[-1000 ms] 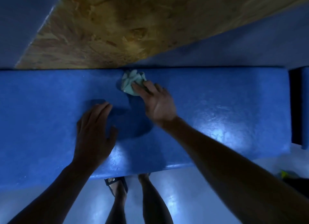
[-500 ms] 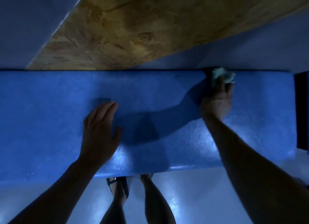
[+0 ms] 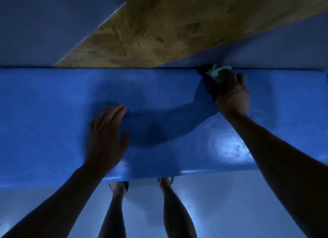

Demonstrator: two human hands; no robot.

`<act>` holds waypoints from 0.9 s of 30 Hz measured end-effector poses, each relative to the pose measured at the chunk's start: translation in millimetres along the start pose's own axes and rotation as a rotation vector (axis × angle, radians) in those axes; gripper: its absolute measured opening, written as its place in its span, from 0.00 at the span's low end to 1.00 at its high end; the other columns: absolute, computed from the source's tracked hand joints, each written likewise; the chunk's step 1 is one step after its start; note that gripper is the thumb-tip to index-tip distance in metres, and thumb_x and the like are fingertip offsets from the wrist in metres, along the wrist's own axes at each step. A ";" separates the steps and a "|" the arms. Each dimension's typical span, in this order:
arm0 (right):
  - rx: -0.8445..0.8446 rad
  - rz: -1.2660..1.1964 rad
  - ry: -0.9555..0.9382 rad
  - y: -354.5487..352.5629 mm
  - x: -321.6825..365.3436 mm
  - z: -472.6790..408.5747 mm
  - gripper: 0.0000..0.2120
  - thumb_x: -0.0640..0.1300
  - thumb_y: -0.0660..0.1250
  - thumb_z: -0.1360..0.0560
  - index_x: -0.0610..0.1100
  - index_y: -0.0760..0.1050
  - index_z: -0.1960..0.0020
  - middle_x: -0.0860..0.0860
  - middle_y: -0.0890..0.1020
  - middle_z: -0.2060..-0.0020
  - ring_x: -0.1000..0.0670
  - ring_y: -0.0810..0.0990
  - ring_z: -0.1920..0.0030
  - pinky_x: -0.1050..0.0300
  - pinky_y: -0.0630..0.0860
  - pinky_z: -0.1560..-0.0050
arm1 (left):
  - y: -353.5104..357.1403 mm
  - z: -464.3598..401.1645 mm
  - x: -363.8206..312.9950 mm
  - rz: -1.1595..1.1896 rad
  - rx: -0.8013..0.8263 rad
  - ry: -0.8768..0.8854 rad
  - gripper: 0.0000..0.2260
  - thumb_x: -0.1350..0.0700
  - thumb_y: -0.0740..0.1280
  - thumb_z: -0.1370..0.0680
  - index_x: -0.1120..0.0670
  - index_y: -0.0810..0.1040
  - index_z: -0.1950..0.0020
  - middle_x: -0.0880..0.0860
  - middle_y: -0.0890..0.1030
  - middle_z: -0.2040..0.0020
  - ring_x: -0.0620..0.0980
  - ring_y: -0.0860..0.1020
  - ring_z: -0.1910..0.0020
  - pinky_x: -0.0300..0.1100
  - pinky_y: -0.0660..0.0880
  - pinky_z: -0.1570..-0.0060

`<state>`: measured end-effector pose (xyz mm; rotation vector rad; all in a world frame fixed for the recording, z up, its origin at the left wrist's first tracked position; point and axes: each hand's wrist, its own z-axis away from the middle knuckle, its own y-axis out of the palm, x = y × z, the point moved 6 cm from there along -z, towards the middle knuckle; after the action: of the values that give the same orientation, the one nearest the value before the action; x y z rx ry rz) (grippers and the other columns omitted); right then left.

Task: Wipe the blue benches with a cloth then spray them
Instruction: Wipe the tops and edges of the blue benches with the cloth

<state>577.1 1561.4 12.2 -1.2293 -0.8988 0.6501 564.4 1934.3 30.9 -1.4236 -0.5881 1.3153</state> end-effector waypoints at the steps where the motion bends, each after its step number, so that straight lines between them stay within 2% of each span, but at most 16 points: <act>1: -0.004 0.009 0.065 2.6 6.1 2.7 0.19 0.45 0.59 0.25 0.42 0.71 0.36 0.40 0.71 0.41 0.34 0.76 0.52 0.49 0.66 0.60 | -3.1 2.7 5.7 0.012 0.000 0.001 0.29 0.53 0.61 0.29 0.58 0.70 0.28 0.55 0.72 0.29 0.59 0.70 0.31 0.54 0.67 0.35; 5: -0.030 -0.073 0.310 26.4 66.2 28.3 0.20 0.43 0.61 0.24 0.42 0.68 0.32 0.42 0.69 0.34 0.35 0.78 0.49 0.47 0.71 0.56 | -13.2 16.9 32.7 0.024 0.015 -0.025 0.29 0.54 0.62 0.29 0.57 0.70 0.27 0.55 0.72 0.28 0.58 0.70 0.30 0.53 0.66 0.35; 7: -0.013 -0.117 0.267 45.4 118.8 47.7 0.23 0.44 0.61 0.23 0.42 0.66 0.29 0.42 0.67 0.29 0.35 0.79 0.48 0.47 0.72 0.57 | -17.1 22.7 46.0 0.023 0.020 -0.031 0.29 0.54 0.63 0.29 0.57 0.70 0.27 0.54 0.72 0.28 0.58 0.69 0.30 0.52 0.65 0.35; 9: 0.010 -0.133 0.107 66.5 181.9 72.0 0.24 0.44 0.63 0.24 0.42 0.68 0.29 0.41 0.68 0.28 0.37 0.80 0.48 0.49 0.75 0.57 | -20.5 26.1 56.6 0.022 0.021 -0.027 0.29 0.54 0.63 0.30 0.57 0.71 0.27 0.54 0.73 0.28 0.57 0.69 0.30 0.52 0.65 0.35; 13: 0.074 -0.083 -0.365 86.4 276.8 106.7 0.18 0.42 0.67 0.30 0.40 0.77 0.40 0.41 0.79 0.41 0.42 0.81 0.61 0.53 0.76 0.70 | -28.4 27.7 69.9 0.025 0.013 -0.027 0.29 0.53 0.61 0.30 0.57 0.71 0.28 0.54 0.72 0.28 0.56 0.69 0.30 0.53 0.65 0.35; 15: 0.096 -0.025 -0.577 78.0 276.3 102.8 0.21 0.43 0.67 0.31 0.41 0.78 0.39 0.42 0.80 0.43 0.41 0.80 0.63 0.54 0.76 0.70 | -31.9 27.1 78.6 0.028 0.012 -0.034 0.30 0.51 0.60 0.29 0.56 0.70 0.27 0.54 0.72 0.28 0.57 0.69 0.29 0.54 0.65 0.35; 17: 0.103 0.063 -0.649 66.1 238.8 83.9 0.24 0.44 0.67 0.29 0.43 0.75 0.33 0.42 0.80 0.42 0.38 0.81 0.60 0.50 0.78 0.65 | -35.2 26.1 85.4 0.034 0.001 -0.020 0.30 0.51 0.60 0.29 0.56 0.70 0.27 0.54 0.72 0.28 0.58 0.69 0.29 0.54 0.66 0.35; 19: 0.069 0.118 -0.468 49.5 177.5 57.1 0.20 0.46 0.64 0.24 0.45 0.73 0.32 0.41 0.77 0.41 0.35 0.81 0.57 0.46 0.78 0.62 | -37.3 26.4 94.4 0.044 0.001 -0.018 0.29 0.51 0.60 0.29 0.56 0.70 0.27 0.54 0.71 0.28 0.58 0.69 0.29 0.54 0.65 0.35; 22: 0.015 0.128 0.005 25.2 100.3 42.1 0.19 0.42 0.62 0.25 0.43 0.70 0.34 0.39 0.72 0.39 0.33 0.79 0.54 0.43 0.75 0.57 | -39.3 30.4 110.5 0.054 0.019 -0.039 0.29 0.52 0.60 0.29 0.55 0.69 0.26 0.53 0.71 0.27 0.57 0.68 0.28 0.54 0.65 0.34; 24: -0.012 0.162 0.182 25.5 99.1 46.0 0.19 0.40 0.60 0.24 0.42 0.68 0.34 0.40 0.69 0.36 0.32 0.78 0.52 0.42 0.74 0.54 | -41.0 33.2 120.9 0.057 0.024 -0.048 0.29 0.52 0.61 0.28 0.55 0.69 0.26 0.53 0.71 0.27 0.57 0.68 0.28 0.54 0.64 0.34; 27: 0.001 0.100 0.228 50.4 150.6 58.8 0.22 0.40 0.57 0.22 0.42 0.65 0.28 0.42 0.67 0.30 0.34 0.79 0.48 0.45 0.74 0.53 | -44.1 35.7 134.2 0.059 0.021 -0.068 0.29 0.53 0.62 0.29 0.55 0.70 0.27 0.53 0.72 0.28 0.57 0.69 0.29 0.54 0.64 0.34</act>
<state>606.3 1727.9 2.0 -1.3245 -0.6512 0.5758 580.9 2078.9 23.5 -1.3932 -0.5793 1.4173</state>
